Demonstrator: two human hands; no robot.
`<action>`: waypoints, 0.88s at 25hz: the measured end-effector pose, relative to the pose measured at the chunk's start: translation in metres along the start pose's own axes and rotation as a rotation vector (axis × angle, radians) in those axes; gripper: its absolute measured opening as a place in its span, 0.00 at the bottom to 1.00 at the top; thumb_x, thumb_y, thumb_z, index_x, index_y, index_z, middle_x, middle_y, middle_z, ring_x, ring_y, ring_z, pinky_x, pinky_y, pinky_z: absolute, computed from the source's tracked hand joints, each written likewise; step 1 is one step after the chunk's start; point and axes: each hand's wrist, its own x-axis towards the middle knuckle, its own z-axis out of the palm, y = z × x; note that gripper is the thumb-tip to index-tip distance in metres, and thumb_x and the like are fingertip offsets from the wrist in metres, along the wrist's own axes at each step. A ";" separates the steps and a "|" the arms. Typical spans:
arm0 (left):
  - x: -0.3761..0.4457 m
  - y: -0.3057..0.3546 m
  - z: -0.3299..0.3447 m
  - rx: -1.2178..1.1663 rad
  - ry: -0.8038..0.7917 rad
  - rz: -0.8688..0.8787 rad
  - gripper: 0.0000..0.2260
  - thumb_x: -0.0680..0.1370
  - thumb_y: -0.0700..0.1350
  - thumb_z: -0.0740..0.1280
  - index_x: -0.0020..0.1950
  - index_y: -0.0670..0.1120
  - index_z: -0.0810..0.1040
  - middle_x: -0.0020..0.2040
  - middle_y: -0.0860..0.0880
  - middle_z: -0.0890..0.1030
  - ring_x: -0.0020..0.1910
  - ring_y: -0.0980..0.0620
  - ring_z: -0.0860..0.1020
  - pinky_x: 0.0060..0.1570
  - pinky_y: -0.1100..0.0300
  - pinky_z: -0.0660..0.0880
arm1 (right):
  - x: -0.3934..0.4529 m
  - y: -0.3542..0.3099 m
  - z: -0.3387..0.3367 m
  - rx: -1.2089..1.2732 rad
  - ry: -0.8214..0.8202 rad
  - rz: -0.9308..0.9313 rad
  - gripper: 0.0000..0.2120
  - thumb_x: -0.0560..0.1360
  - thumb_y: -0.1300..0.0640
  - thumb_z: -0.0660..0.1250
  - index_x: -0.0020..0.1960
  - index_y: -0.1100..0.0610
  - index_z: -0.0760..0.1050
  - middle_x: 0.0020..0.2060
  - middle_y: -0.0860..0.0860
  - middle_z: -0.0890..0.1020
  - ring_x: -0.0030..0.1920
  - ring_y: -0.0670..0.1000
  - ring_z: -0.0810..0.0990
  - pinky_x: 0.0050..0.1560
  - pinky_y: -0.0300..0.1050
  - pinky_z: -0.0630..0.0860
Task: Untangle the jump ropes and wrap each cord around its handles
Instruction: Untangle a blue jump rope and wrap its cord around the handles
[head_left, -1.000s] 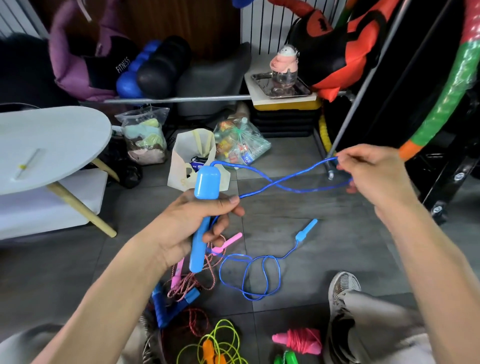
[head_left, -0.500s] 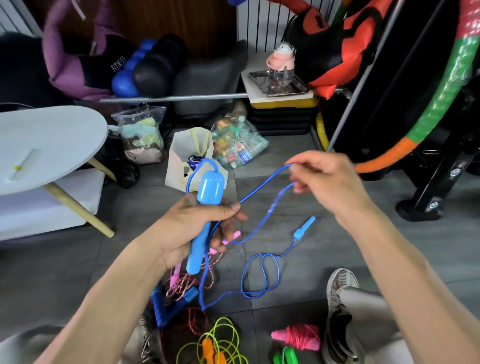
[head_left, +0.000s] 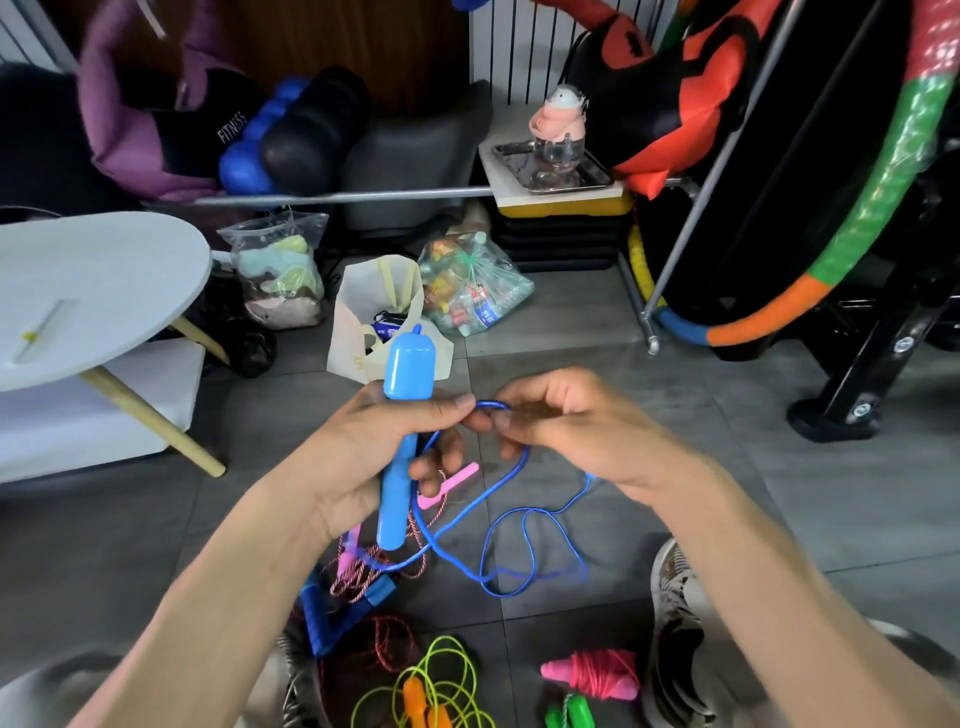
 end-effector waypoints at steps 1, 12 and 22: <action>-0.001 0.000 0.001 0.008 -0.012 0.010 0.10 0.69 0.45 0.70 0.40 0.38 0.84 0.28 0.41 0.74 0.20 0.52 0.65 0.23 0.63 0.68 | -0.001 -0.002 -0.006 0.018 0.030 -0.010 0.07 0.78 0.64 0.66 0.53 0.60 0.82 0.34 0.50 0.82 0.39 0.47 0.79 0.48 0.41 0.75; -0.004 -0.001 -0.004 0.082 -0.016 0.016 0.11 0.71 0.46 0.70 0.42 0.38 0.82 0.24 0.43 0.68 0.18 0.55 0.57 0.21 0.65 0.62 | -0.020 0.003 -0.070 -0.949 0.567 0.109 0.24 0.73 0.63 0.67 0.67 0.48 0.76 0.59 0.49 0.80 0.54 0.51 0.77 0.54 0.42 0.71; 0.005 -0.007 0.014 0.161 -0.069 0.015 0.14 0.70 0.48 0.71 0.44 0.36 0.82 0.27 0.41 0.74 0.20 0.51 0.64 0.22 0.64 0.66 | -0.021 -0.012 -0.041 -0.110 0.041 -0.059 0.06 0.74 0.67 0.70 0.45 0.58 0.82 0.35 0.54 0.82 0.36 0.46 0.79 0.41 0.38 0.77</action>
